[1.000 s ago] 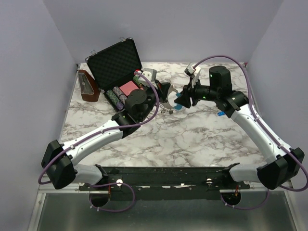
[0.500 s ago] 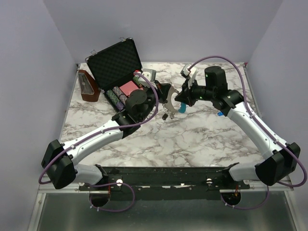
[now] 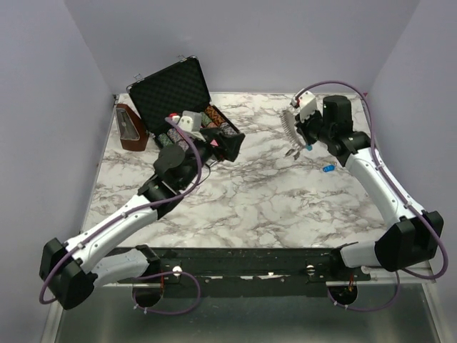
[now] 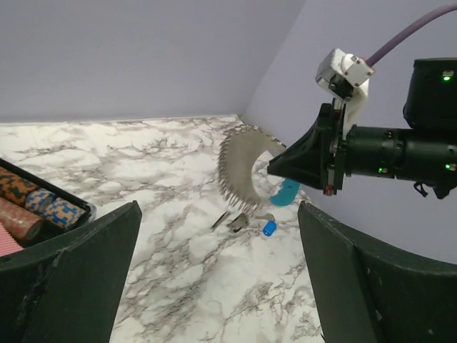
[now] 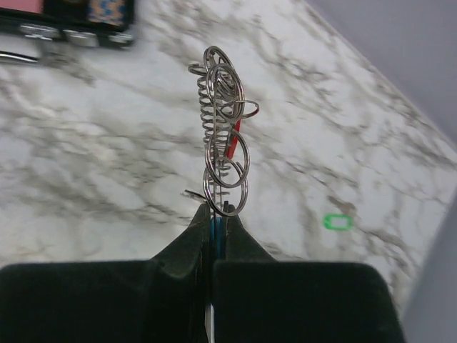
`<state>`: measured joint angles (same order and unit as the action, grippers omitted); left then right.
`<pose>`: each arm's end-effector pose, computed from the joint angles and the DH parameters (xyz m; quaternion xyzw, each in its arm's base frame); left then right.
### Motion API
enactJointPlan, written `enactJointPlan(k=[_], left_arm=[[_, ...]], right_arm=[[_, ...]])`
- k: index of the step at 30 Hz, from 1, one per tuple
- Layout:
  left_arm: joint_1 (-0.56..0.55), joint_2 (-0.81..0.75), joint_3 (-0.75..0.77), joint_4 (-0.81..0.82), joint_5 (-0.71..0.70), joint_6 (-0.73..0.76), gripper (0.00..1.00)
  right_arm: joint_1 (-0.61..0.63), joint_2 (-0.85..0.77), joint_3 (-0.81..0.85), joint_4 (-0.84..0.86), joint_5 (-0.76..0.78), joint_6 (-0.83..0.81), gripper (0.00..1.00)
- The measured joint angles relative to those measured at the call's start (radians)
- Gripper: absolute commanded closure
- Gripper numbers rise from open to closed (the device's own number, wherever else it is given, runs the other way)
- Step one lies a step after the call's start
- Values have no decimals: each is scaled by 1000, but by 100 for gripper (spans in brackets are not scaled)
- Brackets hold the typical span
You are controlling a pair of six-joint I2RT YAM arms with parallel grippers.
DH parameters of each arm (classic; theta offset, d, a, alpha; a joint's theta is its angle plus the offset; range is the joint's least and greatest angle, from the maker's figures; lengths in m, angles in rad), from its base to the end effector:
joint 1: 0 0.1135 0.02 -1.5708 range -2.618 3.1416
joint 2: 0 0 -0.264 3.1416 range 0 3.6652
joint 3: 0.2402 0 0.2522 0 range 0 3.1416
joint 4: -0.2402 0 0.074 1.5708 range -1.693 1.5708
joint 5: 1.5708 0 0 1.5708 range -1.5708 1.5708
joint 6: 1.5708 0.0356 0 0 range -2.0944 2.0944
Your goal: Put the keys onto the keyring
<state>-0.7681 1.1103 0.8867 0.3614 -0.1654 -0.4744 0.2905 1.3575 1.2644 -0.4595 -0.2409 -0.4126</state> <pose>0.1932 -0.1785 0.3692 0.0342 0.6566 -0.3933 0.6427 0.2908 0.0958 0.3515 -0.3535 0.7937 0.0752 0.4894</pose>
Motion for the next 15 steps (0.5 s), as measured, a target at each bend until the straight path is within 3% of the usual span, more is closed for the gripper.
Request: enactJointPlan(k=[3, 10, 15], left_arm=[[67, -116, -74, -21, 56, 9, 1], [186, -399, -225, -179, 114, 64, 1], [215, -560, -263, -307, 120, 113, 1]], right_arm=[[-53, 46, -14, 90, 163, -111, 99], [-130, 266, -14, 328, 379, -327, 99], [-130, 449, 14, 447, 443, -400, 86]])
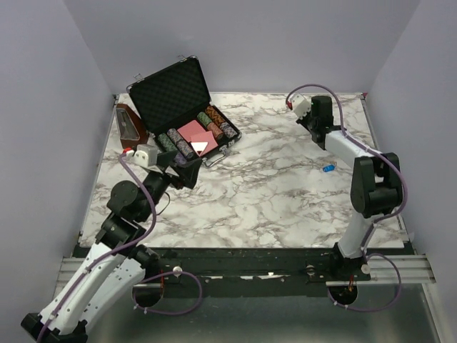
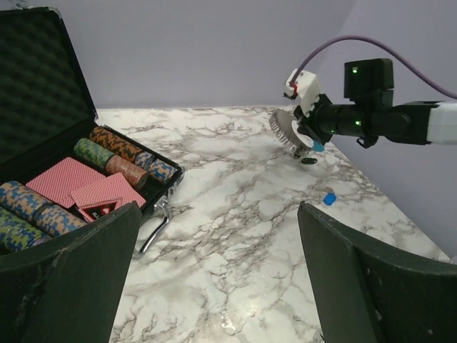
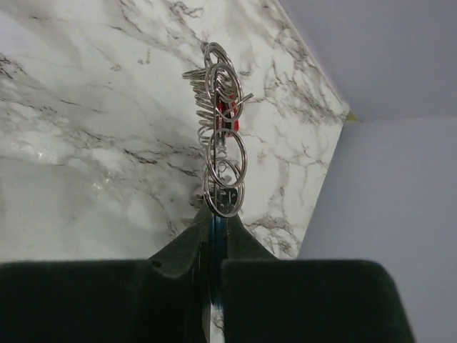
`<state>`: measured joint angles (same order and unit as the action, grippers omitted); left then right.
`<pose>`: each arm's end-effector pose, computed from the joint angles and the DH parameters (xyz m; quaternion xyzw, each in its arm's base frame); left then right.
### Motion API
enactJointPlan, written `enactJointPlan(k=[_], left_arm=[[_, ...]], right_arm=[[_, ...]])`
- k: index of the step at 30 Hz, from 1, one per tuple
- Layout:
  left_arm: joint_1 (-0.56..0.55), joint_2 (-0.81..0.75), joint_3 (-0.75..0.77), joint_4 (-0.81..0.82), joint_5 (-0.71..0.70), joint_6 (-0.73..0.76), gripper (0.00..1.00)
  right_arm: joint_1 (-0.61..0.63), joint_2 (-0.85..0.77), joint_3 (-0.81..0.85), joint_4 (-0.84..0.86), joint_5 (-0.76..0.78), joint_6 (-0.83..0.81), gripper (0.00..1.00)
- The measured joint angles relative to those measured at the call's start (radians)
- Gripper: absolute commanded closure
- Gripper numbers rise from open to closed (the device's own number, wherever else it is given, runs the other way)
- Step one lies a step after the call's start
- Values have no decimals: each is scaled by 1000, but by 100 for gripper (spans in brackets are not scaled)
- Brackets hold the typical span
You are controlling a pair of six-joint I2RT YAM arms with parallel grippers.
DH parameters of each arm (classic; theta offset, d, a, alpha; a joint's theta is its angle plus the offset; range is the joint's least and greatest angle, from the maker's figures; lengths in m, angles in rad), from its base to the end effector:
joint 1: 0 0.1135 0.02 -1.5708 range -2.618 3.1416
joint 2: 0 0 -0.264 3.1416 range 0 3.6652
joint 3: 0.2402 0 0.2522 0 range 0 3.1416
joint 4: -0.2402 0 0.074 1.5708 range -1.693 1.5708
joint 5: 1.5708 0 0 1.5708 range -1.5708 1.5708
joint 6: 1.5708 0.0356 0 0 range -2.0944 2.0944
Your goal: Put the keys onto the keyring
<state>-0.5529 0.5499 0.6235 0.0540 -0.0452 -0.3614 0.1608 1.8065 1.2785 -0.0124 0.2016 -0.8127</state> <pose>0.1229 -0.0740 0.3433 0.0463 0.6590 -0.3179 0.6801 0.4126 0.0597 0.2426 -0.3611 0.7884 -0.2399 0.4364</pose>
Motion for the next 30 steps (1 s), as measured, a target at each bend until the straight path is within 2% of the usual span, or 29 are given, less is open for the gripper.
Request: enactJointPlan(k=[3, 6, 9, 15, 19, 22, 23, 24, 25, 30], left_arm=[[4, -63, -20, -46, 8, 7, 1], [4, -103, -56, -82, 15, 3, 1], [4, -128, -100, -109, 26, -6, 1], [4, -116, -112, -127, 51, -12, 1], [4, -93, -108, -129, 73, -16, 1], [15, -60, -84, -143, 100, -20, 1], [19, -49, -73, -151, 108, -21, 1], [24, -40, -62, -157, 113, -22, 1], [31, -30, -49, -163, 121, -22, 1], [64, -3, 15, -198, 154, -23, 1]], right_arm=[[2, 71, 22, -8, -12, 11, 76], [4, 76, 31, -58, -76, 53, 53], [4, 71, 58, -128, -180, 105, 41], [4, 12, 75, -273, -402, 204, 36], [4, -84, 75, -349, -543, 280, 34], [2, -174, 76, -391, -640, 344, 29], [-2, -208, 76, -401, -670, 370, 21], [-5, -243, 76, -409, -701, 396, 7], [-10, -274, 76, -413, -727, 428, 0], [-57, -428, 79, -428, -785, 620, 0]])
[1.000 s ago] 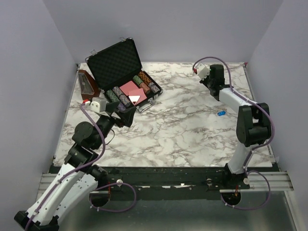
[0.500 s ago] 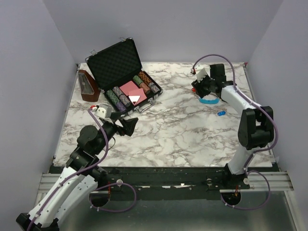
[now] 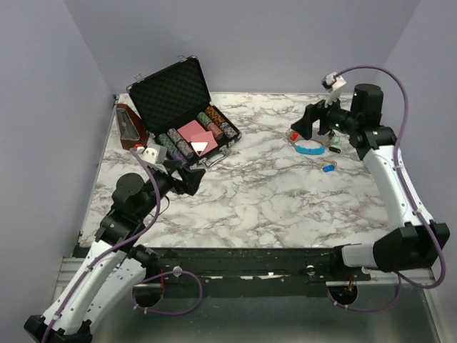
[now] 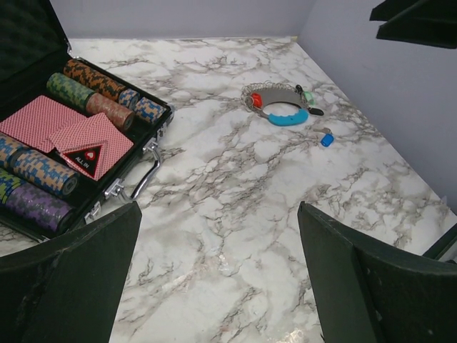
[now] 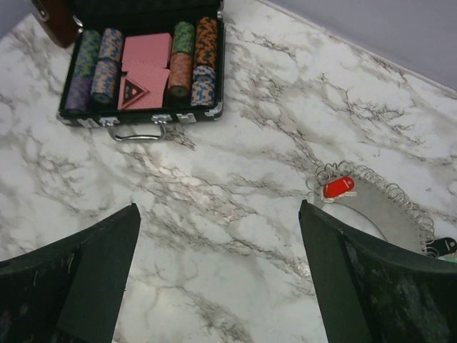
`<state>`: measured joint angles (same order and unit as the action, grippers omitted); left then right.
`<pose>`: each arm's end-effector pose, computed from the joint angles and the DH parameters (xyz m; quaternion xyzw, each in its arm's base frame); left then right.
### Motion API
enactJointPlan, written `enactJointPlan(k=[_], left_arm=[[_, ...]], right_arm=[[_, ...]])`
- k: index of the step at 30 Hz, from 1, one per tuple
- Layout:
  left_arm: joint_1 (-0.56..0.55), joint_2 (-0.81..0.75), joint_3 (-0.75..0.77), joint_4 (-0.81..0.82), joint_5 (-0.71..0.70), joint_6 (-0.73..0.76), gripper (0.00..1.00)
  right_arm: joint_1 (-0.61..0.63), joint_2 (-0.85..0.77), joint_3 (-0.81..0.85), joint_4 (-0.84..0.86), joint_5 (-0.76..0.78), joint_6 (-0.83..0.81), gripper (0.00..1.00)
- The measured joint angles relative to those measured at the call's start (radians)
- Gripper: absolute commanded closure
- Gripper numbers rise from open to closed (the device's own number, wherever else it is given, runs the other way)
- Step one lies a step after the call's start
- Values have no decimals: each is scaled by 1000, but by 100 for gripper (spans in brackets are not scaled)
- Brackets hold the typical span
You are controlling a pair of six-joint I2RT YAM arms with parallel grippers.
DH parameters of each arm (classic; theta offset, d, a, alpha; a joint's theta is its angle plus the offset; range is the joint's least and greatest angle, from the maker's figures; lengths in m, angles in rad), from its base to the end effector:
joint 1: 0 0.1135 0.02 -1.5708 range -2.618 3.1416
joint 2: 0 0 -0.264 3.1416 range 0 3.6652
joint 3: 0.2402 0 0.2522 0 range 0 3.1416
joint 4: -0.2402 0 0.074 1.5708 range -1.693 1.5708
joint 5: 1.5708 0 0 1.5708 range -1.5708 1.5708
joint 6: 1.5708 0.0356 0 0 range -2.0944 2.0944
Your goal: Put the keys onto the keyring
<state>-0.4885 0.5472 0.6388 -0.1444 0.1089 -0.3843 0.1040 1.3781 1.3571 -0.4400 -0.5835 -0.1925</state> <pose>0.1238 -0.0702 0.3272 0.0751 0.7215 -0.3262 0.6061 0.3048 0.0515 0.3813 -0.2701 0.7827 0.2219 0.5149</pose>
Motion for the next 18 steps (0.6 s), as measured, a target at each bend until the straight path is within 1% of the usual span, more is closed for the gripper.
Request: enactJointPlan(k=[4, 9, 13, 18], left_arm=[[5, -6, 22, -30, 8, 2, 1], [5, -45, 22, -84, 8, 8, 1], [5, -63, 45, -139, 7, 37, 1], [5, -76, 76, -190, 4, 109, 1]], right_arm=[[-18, -105, 0, -8, 6, 153, 0], [-16, -195, 4, -10, 136, 311, 0], [-16, -229, -6, -9, 217, 369, 0], [-16, -261, -50, -8, 263, 396, 0]])
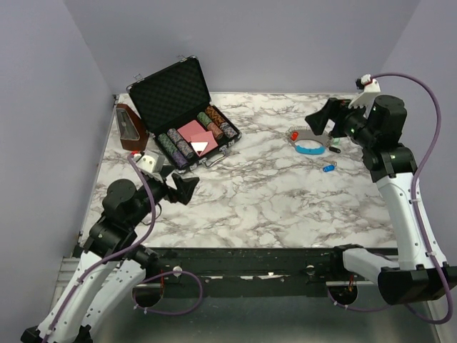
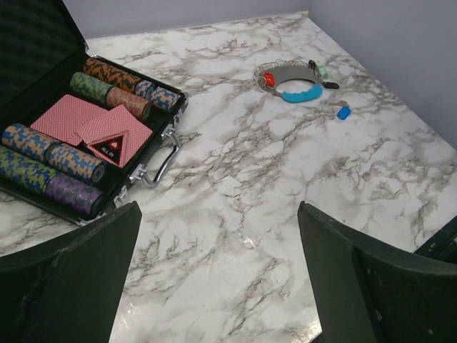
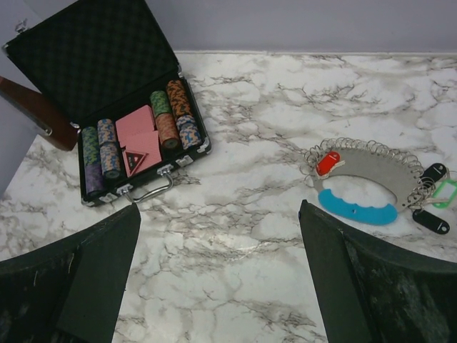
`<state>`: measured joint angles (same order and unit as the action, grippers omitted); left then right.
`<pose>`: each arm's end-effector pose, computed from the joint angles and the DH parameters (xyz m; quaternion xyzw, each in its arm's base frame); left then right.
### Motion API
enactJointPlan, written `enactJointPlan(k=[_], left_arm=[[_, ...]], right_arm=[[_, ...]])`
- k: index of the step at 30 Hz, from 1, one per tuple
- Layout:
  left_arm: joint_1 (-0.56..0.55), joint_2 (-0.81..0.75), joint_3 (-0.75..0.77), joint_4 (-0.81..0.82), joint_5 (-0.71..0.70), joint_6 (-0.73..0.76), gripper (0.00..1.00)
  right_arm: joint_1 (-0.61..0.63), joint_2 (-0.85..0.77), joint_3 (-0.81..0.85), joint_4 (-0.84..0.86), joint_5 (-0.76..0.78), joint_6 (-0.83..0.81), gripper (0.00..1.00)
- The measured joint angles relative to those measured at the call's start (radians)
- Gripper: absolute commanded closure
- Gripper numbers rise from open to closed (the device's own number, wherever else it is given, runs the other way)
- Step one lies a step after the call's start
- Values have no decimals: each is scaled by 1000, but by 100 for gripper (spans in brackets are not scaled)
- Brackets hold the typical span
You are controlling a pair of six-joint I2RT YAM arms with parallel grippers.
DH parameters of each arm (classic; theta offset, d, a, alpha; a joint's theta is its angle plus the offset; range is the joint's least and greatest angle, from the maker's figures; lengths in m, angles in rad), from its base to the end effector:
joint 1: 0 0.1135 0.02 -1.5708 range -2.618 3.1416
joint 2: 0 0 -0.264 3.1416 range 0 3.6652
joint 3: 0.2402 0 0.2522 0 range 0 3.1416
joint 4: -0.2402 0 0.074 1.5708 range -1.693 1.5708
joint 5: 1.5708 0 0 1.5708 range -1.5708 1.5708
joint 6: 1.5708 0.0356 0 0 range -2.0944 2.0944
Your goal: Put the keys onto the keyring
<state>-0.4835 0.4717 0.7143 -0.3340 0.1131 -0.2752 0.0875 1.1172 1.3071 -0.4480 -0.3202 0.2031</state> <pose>0.1018 -0.0580 0.3406 0.1146 0.7295 -0.2880 0.6097 0.2359 0.0319 0.4284 -0.0519 0.7864 0.2122 0.5778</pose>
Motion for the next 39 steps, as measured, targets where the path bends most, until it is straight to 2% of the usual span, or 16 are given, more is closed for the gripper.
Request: enactJointPlan(k=[9, 13, 18, 23, 39], left_arm=[[0, -45, -24, -31, 1, 169, 1], [0, -91, -116, -3, 0, 213, 1], [0, -187, -199, 13, -22, 242, 1], [0, -246, -202, 45, -56, 253, 1], [0, -241, -205, 56, -72, 258, 1]], right_arm=[[-47, -26, -51, 3, -54, -2, 0], [-92, -31, -74, 5, -127, -12, 0], [-157, -31, -95, 21, -246, -4, 0], [-206, -31, -143, 74, -315, 47, 0], [-253, -40, -204, 140, -348, 118, 0]])
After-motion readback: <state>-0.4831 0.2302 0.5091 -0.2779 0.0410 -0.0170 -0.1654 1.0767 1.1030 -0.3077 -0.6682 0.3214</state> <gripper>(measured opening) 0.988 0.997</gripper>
